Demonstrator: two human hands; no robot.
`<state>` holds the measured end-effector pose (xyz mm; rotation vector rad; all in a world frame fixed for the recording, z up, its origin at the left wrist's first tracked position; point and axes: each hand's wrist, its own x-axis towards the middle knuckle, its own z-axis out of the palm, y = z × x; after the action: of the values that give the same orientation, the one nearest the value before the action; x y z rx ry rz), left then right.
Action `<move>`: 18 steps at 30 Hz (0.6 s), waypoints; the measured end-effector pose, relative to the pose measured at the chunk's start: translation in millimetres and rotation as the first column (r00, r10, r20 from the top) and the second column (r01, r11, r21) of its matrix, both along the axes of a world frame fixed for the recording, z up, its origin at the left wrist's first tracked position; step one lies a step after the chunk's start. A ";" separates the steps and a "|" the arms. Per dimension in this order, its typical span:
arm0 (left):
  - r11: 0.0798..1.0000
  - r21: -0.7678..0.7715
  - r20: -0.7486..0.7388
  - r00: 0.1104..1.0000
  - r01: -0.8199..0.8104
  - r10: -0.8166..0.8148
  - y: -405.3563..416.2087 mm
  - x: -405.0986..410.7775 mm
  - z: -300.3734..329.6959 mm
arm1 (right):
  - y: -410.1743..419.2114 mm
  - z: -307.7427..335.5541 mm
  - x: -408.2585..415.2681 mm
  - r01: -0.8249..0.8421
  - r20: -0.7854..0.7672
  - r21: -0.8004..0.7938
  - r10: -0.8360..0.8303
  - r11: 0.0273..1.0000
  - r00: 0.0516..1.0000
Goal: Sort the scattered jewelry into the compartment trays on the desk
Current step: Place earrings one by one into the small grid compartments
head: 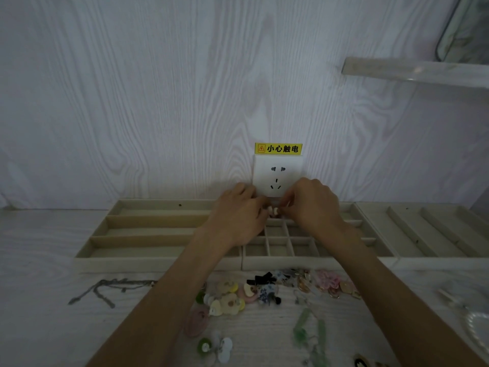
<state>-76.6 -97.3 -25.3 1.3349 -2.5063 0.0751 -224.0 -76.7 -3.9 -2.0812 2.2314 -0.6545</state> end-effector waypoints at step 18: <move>0.993 0.116 0.041 0.999 0.006 -0.011 4.5 2.2 16.7 | 3.3 14.2 -16.9 -0.116 0.071 0.178 0.105 0.977 0.992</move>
<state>-74.4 -92.8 -8.6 1.3802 -2.5859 -0.0455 -240.9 -73.3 10.3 -2.0494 2.0404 -0.4799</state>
